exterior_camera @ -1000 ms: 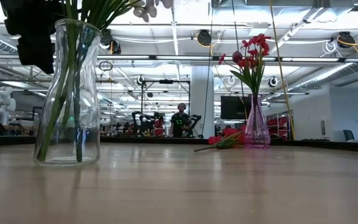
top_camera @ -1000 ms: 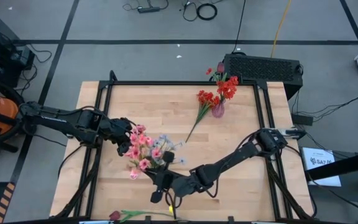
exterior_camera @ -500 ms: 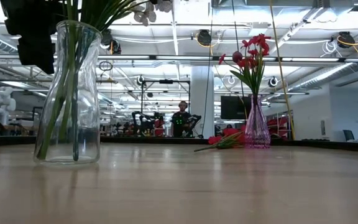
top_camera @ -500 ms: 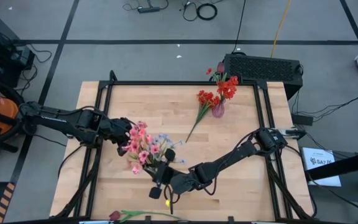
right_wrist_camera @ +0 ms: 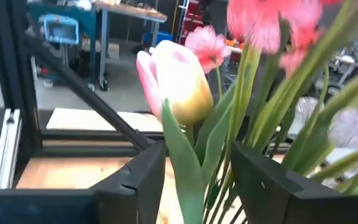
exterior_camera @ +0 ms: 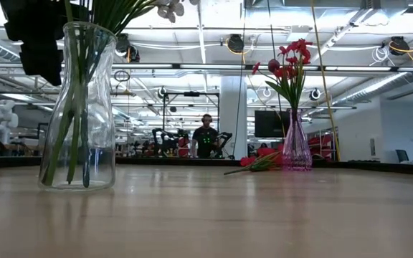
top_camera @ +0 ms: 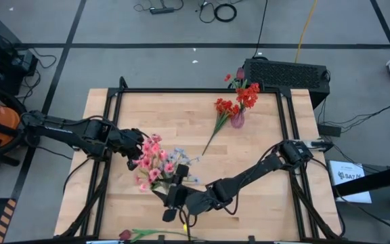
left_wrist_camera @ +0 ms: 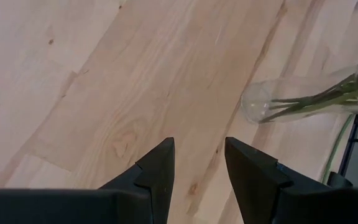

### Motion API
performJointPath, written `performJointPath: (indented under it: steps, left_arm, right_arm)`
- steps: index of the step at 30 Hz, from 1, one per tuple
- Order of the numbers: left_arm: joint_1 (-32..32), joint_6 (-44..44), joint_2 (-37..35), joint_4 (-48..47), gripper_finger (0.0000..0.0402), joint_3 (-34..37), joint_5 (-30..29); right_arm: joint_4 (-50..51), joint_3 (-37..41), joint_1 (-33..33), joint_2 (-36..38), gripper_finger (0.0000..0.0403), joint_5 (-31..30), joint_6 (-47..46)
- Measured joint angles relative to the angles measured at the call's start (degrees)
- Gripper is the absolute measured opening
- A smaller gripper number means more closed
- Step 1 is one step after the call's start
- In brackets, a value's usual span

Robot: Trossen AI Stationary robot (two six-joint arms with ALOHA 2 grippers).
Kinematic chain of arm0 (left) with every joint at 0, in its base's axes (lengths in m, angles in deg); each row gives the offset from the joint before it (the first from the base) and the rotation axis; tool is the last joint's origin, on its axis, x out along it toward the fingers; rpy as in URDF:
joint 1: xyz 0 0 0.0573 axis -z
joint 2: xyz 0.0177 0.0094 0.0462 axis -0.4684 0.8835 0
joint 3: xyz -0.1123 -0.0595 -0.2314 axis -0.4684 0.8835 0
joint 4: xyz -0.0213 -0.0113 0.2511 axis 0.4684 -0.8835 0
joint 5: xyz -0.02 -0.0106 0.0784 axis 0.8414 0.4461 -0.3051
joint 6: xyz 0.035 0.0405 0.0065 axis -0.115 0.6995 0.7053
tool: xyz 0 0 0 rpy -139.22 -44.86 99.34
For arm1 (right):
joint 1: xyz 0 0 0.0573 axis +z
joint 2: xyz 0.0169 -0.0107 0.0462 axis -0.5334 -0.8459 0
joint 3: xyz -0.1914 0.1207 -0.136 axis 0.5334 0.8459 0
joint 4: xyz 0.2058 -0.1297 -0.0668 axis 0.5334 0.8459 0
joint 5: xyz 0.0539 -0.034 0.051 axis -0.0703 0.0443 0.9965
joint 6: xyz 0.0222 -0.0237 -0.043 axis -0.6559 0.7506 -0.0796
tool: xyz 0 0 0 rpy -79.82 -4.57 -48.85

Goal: Sort flowers into vase by color
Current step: Put the pink flower into the transparent vase, then put the red flower into the purple vase

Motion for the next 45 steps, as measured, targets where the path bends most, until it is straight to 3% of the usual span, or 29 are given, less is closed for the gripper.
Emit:
performJointPath:
  steps: [10, 18, 30, 40, 45]
  left_arm:
    - [0.0, 0.0, -0.4, -4.8, 0.0148, 0.0, 0.0]
    - [0.0, 1.3, -2.1, -9.4, 0.0148, 0.0, 0.1]
    - [0.0, 1.0, -4.1, -13.5, 0.0148, 0.0, 0.0]
    - [0.0, 0.2, -4.2, -13.4, 0.0148, 0.0, 0.0]
    - [0.0, -2.1, -4.2, -13.3, 0.0148, 0.0, 0.0]
  right_arm:
    - [19.4, -11.2, 1.7, 0.0, 0.0168, -0.3, -4.1]
    - [38.4, -19.1, 4.4, 0.0, 0.0149, 0.6, -21.8]
    - [38.7, -19.3, 5.2, -4.3, 0.0118, 19.1, -33.6]
    - [37.6, -19.3, 6.1, -6.4, 0.0070, 27.7, -37.9]
    - [37.1, -24.1, 7.8, -9.1, 0.0026, 29.0, -37.7]
